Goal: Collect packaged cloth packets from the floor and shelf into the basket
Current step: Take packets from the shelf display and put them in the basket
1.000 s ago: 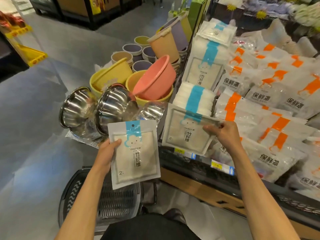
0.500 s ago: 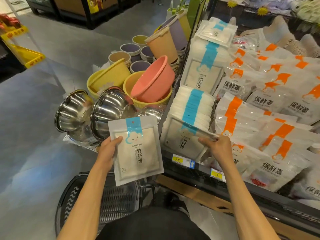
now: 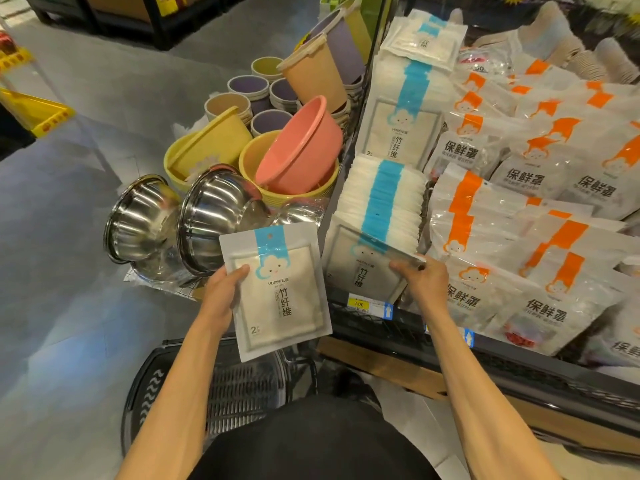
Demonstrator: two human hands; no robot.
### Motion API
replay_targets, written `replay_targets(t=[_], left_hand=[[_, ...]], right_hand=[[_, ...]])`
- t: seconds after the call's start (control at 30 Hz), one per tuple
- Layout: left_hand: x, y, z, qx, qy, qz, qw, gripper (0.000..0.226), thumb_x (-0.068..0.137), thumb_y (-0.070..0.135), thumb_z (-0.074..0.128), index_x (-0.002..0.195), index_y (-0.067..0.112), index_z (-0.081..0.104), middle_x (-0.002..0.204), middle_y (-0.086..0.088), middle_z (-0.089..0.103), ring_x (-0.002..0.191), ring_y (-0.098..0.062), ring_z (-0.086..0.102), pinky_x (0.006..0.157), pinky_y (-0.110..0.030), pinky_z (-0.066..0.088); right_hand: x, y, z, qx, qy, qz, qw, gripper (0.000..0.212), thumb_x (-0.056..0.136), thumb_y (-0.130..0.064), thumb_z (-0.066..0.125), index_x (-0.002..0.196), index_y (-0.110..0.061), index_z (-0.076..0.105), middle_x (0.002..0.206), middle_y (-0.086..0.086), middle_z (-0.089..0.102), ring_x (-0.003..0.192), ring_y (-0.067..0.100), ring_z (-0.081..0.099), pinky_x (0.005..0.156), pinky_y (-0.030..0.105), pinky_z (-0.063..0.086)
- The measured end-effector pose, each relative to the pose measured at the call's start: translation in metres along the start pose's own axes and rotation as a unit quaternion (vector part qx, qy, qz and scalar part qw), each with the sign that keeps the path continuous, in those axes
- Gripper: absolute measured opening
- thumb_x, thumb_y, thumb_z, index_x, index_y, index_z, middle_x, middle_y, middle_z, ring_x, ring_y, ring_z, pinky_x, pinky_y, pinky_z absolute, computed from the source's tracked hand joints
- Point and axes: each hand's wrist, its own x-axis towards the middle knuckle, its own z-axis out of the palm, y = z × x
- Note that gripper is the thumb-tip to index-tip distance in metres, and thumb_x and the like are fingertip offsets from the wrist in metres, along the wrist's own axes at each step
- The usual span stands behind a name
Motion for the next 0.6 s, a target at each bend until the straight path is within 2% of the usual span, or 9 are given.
replay_targets(t=[0.1,0.2,0.27,0.43,0.53,0.6], left_hand=[[0.000,-0.002,-0.002,-0.002,0.000,0.001,1.000,0.017,0.099,0.010,0.059,0.111,0.017,0.068,0.099,-0.002,0.078,0.089,-0.018,0.074,0.077,-0.037,0.057],[0.000,-0.003,-0.004,0.002,-0.002,0.002,1.000,0.016,0.099,0.010,0.059,0.109,0.018,0.069,0.097,-0.001,0.078,0.089,-0.018,0.074,0.076,-0.036,0.056],[0.000,-0.005,-0.004,0.004,0.000,0.000,1.000,0.016,0.099,0.010,0.059,0.109,0.018,0.069,0.096,-0.001,0.078,0.089,-0.019,0.074,0.076,-0.037,0.056],[0.002,-0.005,-0.007,-0.001,0.005,-0.009,1.000,0.017,0.099,0.012,0.060,0.113,0.016,0.068,0.102,-0.006,0.077,0.093,-0.022,0.073,0.075,-0.036,0.056],[0.003,-0.006,-0.007,-0.004,0.007,-0.009,1.000,0.018,0.099,0.011,0.060,0.114,0.016,0.068,0.104,-0.006,0.077,0.093,-0.022,0.074,0.073,-0.035,0.057],[0.003,-0.007,-0.005,-0.005,0.005,-0.008,1.000,0.017,0.099,0.011,0.059,0.112,0.016,0.068,0.103,-0.006,0.077,0.091,-0.020,0.074,0.071,-0.034,0.057]], right_hand=[[0.000,0.010,0.008,0.004,0.042,-0.004,0.999,0.033,0.077,-0.028,0.083,0.086,0.000,0.068,0.087,0.009,0.073,0.083,0.025,0.068,0.077,0.044,0.054],[-0.001,0.018,0.015,0.002,0.047,0.007,0.999,0.036,0.077,-0.023,0.083,0.080,0.005,0.060,0.076,0.007,0.063,0.070,0.022,0.059,0.066,0.037,0.048],[-0.001,0.023,0.019,-0.004,0.050,0.003,0.999,0.038,0.077,-0.023,0.083,0.073,0.003,0.055,0.071,0.012,0.057,0.065,0.018,0.049,0.062,0.035,0.040],[-0.006,0.030,0.025,-0.040,0.079,0.008,0.996,0.037,0.077,-0.032,0.083,0.082,-0.005,0.058,0.081,0.017,0.062,0.066,0.019,0.047,0.060,0.038,0.043],[-0.013,0.044,0.029,-0.051,0.084,0.017,0.995,0.042,0.077,-0.042,0.082,0.084,-0.006,0.060,0.082,0.019,0.064,0.067,0.024,0.053,0.064,0.046,0.049],[-0.018,0.052,0.031,-0.027,0.075,0.023,0.997,0.035,0.078,-0.041,0.081,0.085,-0.011,0.064,0.080,0.011,0.069,0.074,0.023,0.064,0.068,0.045,0.053]])
